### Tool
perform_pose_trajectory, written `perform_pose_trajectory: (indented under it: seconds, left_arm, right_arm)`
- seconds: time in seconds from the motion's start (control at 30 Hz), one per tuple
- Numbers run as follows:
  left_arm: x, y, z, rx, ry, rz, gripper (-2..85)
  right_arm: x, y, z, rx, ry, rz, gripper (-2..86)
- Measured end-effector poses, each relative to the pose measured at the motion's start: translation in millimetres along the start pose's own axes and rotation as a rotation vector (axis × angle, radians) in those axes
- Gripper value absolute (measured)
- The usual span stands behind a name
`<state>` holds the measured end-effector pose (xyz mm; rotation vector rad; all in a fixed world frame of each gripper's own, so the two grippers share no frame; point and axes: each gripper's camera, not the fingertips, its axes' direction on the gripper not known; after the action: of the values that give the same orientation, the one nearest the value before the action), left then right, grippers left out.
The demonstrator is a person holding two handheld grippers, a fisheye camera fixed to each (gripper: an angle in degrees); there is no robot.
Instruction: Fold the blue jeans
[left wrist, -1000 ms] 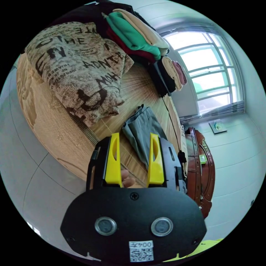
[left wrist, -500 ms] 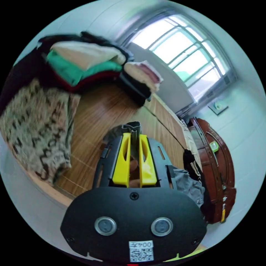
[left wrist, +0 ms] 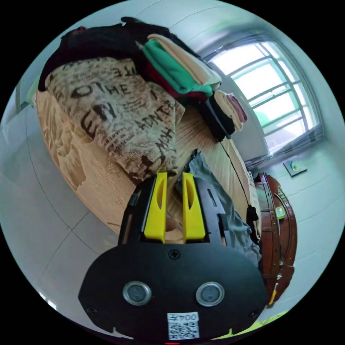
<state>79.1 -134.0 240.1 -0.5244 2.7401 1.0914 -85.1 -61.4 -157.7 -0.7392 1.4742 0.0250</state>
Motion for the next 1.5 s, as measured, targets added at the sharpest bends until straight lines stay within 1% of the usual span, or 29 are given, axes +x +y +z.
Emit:
perform_pose_trajectory:
  seconds: [0.07, 0.17, 0.3, 0.4, 0.5, 0.57, 0.7, 0.8, 0.9, 0.97, 1.0, 1.03, 1.07, 1.13, 1.17, 1.2, 1.27, 1.37, 1.4, 1.5]
  left_arm:
    - [20.2, 9.0, -3.3, 0.055, -0.01, 0.084, 8.2]
    - [41.9, 18.4, 23.4, -0.005, -0.06, 0.151, 10.0]
    - [48.2, 34.1, 61.5, -0.039, -0.084, 0.132, 11.9]
    - [57.2, 44.5, 90.4, -0.05, -0.178, 0.139, 11.8]
    - [62.9, 50.8, 110.7, -0.038, -0.235, 0.121, 8.1]
    - [71.7, 54.7, 119.4, -0.011, -0.297, 0.13, 3.8]
    - [97.5, 62.1, 127.4, 0.013, -0.377, 0.193, 1.9]
    - [125.3, 74.6, 130.1, 0.063, -0.466, 0.283, 1.3]
    - [160.9, 96.0, 127.1, 0.166, -0.521, 0.457, 1.1]
    - [191.2, 122.1, 123.1, 0.276, -0.529, 0.659, 1.0]
    - [198.1, 129.7, 121.5, 0.304, -0.521, 0.711, 1.0]
    - [211.9, 145.3, 120.1, 0.351, -0.525, 0.817, 1.0]
    - [225.0, 160.5, 122.3, 0.377, -0.559, 0.922, 1.0]
    - [235.5, 172.4, 130.9, 0.373, -0.641, 1.006, 1.0]
    - [232.2, 167.7, 136.4, 0.343, -0.677, 0.975, 1.0]
    - [227.7, 162.0, 138.2, 0.317, -0.676, 0.943, 1.0]
    - [197.9, 127.2, 139.2, 0.22, -0.672, 0.762, 1.1]
    - [161.6, 86.9, 129.7, 0.174, -0.72, 0.643, 1.2]
    - [154.0, 78.3, 126.7, 0.158, -0.712, 0.62, 1.2]
    - [106.5, 33.2, 103.6, 0.088, -0.56, 0.409, 1.3]
  right_arm:
    - [1.5, -0.3, 1.5, -0.001, -0.002, 0.007, -0.7]
    - [2.0, 0.0, 2.7, -0.001, 0.005, 0.006, -0.7]
    - [3.3, 2.2, 2.1, 0.005, 0.008, 0.003, -0.7]
    - [6.0, 2.5, 2.0, 0.007, 0.006, 0.01, -0.7]
    - [7.8, 2.5, 2.3, 0.006, 0.007, 0.012, -0.7]
    - [9.0, 3.0, 2.0, 0.008, 0.006, 0.013, -0.7]
    - [14.3, 3.6, 0.3, 0.015, -0.005, 0.025, -0.7]
    - [18.0, 3.5, -0.5, 0.015, -0.011, 0.029, -0.7]
    - [20.9, 3.4, -1.7, 0.014, -0.015, 0.027, -0.7]
    - [23.2, 3.4, -2.7, 0.014, -0.019, 0.028, -0.7]
    - [24.9, 3.4, -3.5, 0.015, -0.023, 0.029, -0.7]
    - [25.7, 3.4, -4.0, 0.016, -0.027, 0.028, -0.7]
    - [27.2, 3.3, -4.8, 0.015, -0.033, 0.027, -0.7]
    - [29.9, 3.0, -5.8, 0.014, -0.037, 0.03, -0.7]
    - [31.8, 2.9, -6.9, 0.015, -0.037, 0.034, -0.7]
    - [33.4, 2.9, -8.1, 0.016, -0.038, 0.037, -0.7]
    - [35.8, 2.9, -10.0, 0.016, -0.036, 0.04, -0.7]
    - [41.1, 2.4, -13.3, 0.017, -0.043, 0.048, -0.7]
    - [43.7, 1.7, -14.1, 0.017, -0.047, 0.055, -0.7]
    - [48.7, -0.3, -15.4, 0.015, -0.053, 0.068, -0.7]
